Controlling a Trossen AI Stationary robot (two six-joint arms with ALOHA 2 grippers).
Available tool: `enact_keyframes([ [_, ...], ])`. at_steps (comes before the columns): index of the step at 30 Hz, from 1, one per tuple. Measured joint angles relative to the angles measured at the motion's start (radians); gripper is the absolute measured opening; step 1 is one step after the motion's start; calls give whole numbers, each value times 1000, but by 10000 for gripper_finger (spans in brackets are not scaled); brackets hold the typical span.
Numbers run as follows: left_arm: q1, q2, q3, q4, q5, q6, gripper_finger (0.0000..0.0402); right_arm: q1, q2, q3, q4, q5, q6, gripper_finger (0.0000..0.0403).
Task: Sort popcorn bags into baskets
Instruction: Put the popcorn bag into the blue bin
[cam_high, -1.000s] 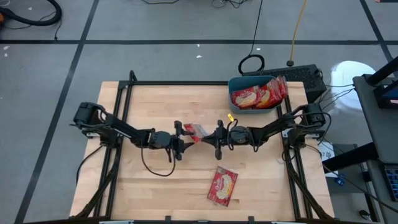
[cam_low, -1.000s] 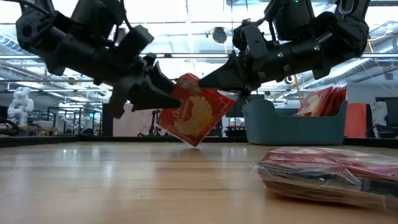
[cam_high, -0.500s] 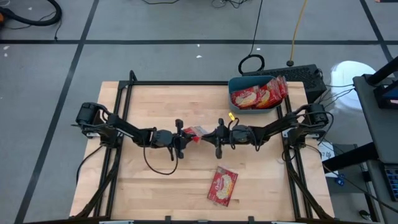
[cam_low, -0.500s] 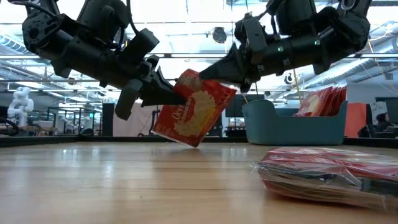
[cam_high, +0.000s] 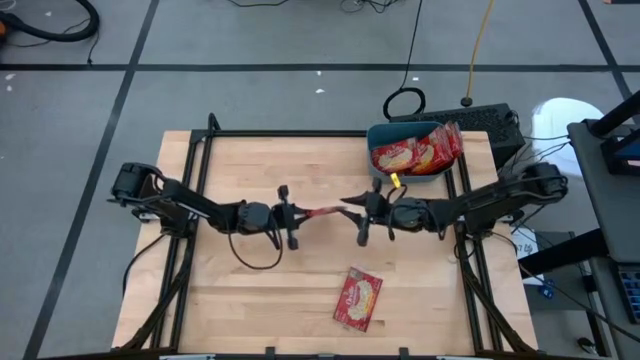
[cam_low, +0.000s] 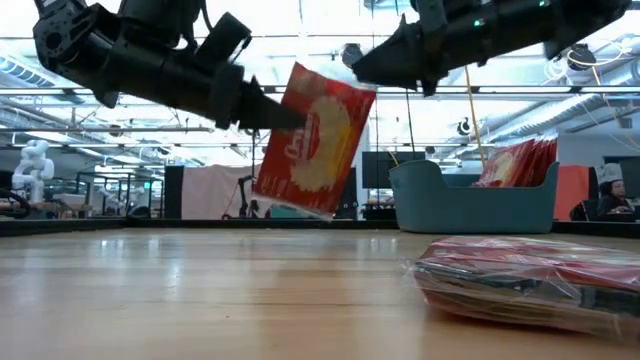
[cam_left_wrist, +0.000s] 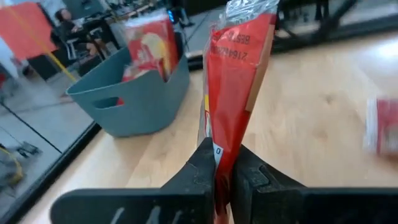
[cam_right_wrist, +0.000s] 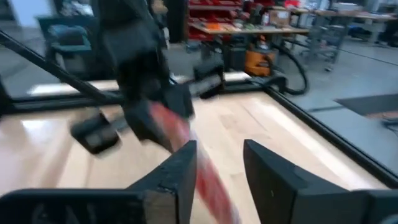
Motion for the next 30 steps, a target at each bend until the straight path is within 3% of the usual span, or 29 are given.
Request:
enact_keyframes([
  [7,36,-51,0,-17,3,-158,41,64,-66,-1,-97,154,21,139],
  [15,83,-55,0,29,126,-311,18,103,-57,-57,-102,158,137,139],
  [24,131,-55,0,89,271,-337,35,148,-57,-187,54,184,279,139],
  [27,148,-55,0,32,308,-336,23,164,-56,-163,2,241,316,139],
  [30,158,-55,0,-21,322,-332,17,170,-56,-34,-150,242,280,139],
])
